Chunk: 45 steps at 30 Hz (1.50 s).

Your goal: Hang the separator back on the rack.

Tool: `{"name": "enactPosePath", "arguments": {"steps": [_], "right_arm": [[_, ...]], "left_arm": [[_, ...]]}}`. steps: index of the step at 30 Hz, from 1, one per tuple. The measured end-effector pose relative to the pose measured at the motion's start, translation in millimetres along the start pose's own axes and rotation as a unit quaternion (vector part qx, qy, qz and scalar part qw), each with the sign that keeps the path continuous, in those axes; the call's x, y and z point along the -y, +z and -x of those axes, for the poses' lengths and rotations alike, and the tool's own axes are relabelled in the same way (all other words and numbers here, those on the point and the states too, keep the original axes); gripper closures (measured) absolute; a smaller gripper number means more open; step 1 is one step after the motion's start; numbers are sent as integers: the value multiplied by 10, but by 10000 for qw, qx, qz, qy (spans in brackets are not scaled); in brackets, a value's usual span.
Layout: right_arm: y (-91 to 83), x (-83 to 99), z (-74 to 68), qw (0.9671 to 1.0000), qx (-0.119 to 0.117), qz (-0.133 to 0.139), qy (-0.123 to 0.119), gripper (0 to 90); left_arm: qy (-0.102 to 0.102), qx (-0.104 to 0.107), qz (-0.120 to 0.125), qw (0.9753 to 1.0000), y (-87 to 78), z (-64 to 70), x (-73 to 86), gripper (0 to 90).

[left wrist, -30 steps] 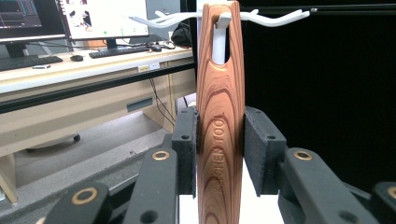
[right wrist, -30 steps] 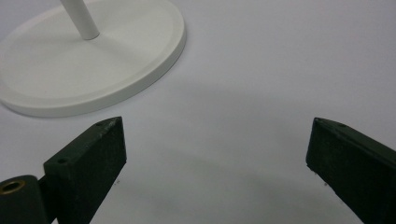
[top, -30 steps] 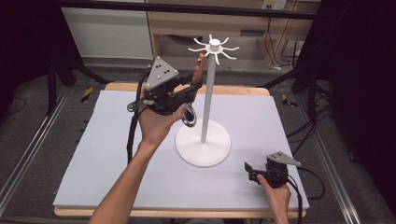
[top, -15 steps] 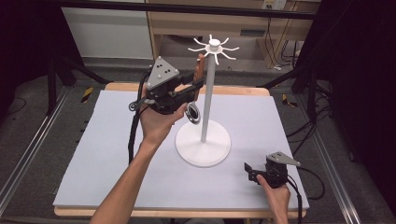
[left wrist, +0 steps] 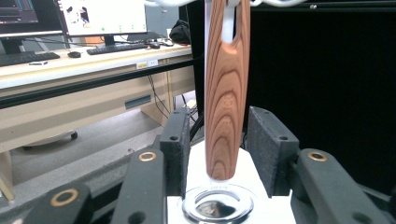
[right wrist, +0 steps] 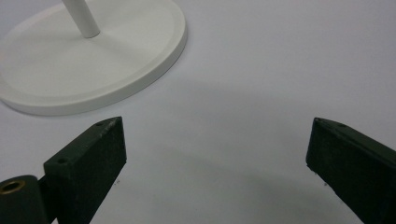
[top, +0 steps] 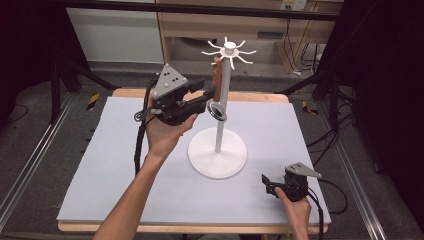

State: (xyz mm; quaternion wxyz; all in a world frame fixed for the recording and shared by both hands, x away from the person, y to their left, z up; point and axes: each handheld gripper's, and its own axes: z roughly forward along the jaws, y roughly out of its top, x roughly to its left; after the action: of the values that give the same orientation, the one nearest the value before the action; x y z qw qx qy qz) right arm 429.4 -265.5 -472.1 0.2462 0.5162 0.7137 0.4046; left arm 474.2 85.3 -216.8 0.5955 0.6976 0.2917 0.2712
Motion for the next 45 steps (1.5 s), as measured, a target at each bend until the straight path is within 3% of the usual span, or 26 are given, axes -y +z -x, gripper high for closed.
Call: {"name": "enactPosePath", "arguments": {"steps": [19, 32, 45], "right_arm": [[-3, 2, -6, 10000, 11, 4, 25, 55], [1, 6, -15, 10000, 23, -26, 17, 55], [12, 11, -13, 10000, 50, -26, -38, 55]], "left_arm": [[133, 121, -305, 9994, -339, -95, 429, 439], [-30, 20, -684, 9976, -528, -244, 989, 410], [-170, -247, -1249, 9917, -676, -448, 1642, 398]]}}
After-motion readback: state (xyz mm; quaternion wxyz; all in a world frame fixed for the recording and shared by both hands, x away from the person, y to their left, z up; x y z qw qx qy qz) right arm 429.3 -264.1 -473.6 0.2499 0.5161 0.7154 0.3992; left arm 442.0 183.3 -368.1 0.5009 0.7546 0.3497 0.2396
